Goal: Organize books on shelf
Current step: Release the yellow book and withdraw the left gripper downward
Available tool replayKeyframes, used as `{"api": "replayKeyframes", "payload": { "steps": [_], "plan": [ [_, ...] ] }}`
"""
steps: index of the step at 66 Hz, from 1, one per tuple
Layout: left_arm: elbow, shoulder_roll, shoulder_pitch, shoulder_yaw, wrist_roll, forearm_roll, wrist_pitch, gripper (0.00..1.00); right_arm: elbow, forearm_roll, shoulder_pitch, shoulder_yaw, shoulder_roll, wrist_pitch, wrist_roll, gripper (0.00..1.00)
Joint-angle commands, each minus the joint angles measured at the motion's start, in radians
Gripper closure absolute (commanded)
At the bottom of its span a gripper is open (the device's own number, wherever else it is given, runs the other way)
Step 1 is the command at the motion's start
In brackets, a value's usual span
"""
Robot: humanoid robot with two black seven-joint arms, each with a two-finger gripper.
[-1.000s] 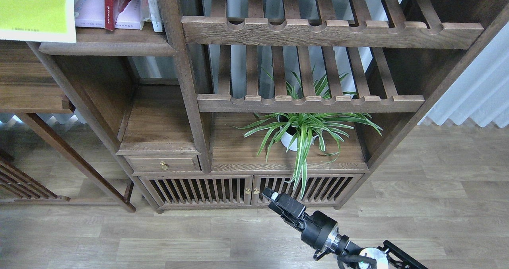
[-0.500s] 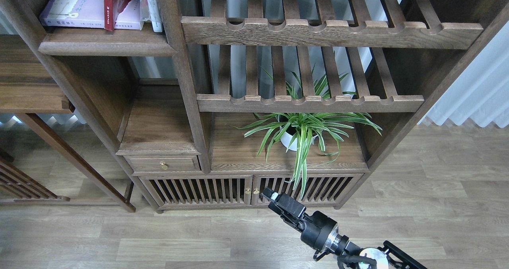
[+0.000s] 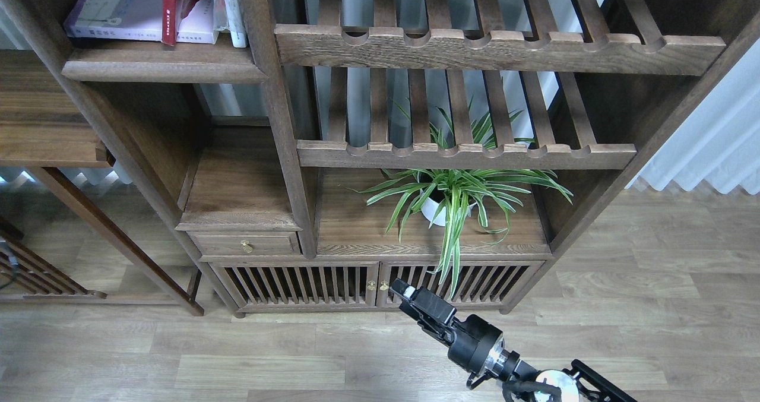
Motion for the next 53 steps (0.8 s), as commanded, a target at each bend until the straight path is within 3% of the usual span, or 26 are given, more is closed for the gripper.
{"api": "replayKeyframes", "payload": {
  "steps": [1,18,31,46,53],
  "plan": [
    [0.049,-0.075,-0.005,-0.038,-0.051,0.001,0.0,0.98,0.0,0.0,-0.002,0.0,0.006,0.0,0.0,0.01],
    [0.142,-0.119,-0.063,0.016,-0.265,0.001,0.0,0.97,0.0,0.0,-0.002,0.0,0.012,0.0,0.0,0.01],
    [0.184,-0.151,-0.069,0.037,-0.36,-0.011,0.0,0.97,0.0,0.0,-0.003,0.0,0.015,0.0,0.0,0.01],
    [0.245,-0.243,-0.055,0.034,-0.522,-0.071,0.0,0.96,0.0,0.0,-0.006,0.0,0.029,0.0,0.002,0.01],
    [0.289,-0.259,-0.055,0.037,-0.544,-0.117,0.0,0.96,0.0,0.0,-0.006,0.0,0.035,0.0,0.002,0.01]
  ]
}}
